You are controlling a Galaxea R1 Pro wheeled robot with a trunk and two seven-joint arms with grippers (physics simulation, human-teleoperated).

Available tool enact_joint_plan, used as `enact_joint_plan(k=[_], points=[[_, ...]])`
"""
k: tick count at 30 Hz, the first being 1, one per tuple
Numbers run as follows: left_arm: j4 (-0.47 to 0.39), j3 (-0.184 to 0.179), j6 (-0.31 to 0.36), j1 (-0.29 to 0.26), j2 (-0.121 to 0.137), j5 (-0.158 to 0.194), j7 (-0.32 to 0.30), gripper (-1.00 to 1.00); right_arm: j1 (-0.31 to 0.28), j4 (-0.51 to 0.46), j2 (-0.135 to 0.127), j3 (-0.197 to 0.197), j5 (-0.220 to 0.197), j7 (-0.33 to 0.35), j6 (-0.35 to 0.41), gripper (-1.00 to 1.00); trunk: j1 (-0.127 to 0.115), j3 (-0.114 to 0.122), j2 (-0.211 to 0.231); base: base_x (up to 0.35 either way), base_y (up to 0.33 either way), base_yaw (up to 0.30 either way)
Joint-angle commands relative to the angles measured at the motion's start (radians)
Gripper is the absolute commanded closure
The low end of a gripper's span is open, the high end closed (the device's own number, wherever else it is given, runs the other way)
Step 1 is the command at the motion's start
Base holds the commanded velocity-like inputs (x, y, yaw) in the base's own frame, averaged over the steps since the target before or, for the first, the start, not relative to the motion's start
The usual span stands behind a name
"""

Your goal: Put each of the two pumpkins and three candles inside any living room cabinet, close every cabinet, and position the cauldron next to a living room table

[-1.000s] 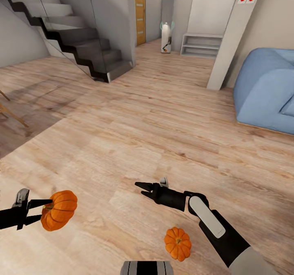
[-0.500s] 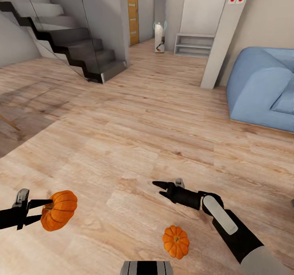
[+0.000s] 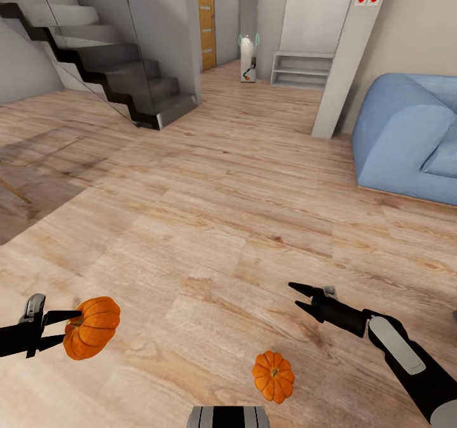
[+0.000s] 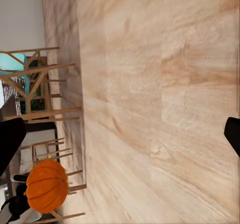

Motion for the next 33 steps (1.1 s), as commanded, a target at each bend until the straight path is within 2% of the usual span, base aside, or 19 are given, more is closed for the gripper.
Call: enact_joint_plan(k=[1, 7, 20, 23, 28, 33], points=[[0.001, -0.006, 0.005, -0.002, 0.001, 0.005, -0.003, 1.00, 0.002, 0.016, -0.006, -0.002, 0.001, 0.025, 0.002, -1.00, 0.000, -0.001, 0.000, 0.000, 0.000, 0.000], [0.001, -0.006, 0.005, -0.002, 0.002, 0.008, -0.003, 1.00, 0.004, 0.034, -0.010, -0.005, 0.003, 0.054, 0.001, -1.00, 0.000, -0.001, 0.000, 0.000, 0.000, 0.000], [-0.019, -0.006, 0.005, -0.002, 0.001, 0.008, -0.003, 1.00, 0.005, 0.054, -0.011, -0.006, 0.009, 0.033, 0.000, -1.00, 0.000, -0.001, 0.000, 0.000, 0.000, 0.000], [-0.054, -0.011, 0.005, -0.002, 0.000, 0.008, -0.003, 1.00, 0.005, 0.083, -0.012, -0.005, 0.030, 0.029, -0.001, -1.00, 0.000, -0.001, 0.000, 0.000, 0.000, 0.000], [-0.098, -0.020, 0.003, -0.002, -0.003, 0.008, 0.001, 1.00, 0.005, 0.104, -0.012, -0.005, 0.094, 0.027, -0.004, -1.00, 0.000, -0.001, 0.000, 0.000, 0.000, 0.000], [-0.161, -0.035, 0.001, -0.002, -0.010, 0.008, 0.007, 1.00, 0.010, 0.110, -0.013, -0.005, 0.111, 0.013, -0.005, -1.00, 0.000, -0.001, 0.000, 0.000, 0.000, 0.000]])
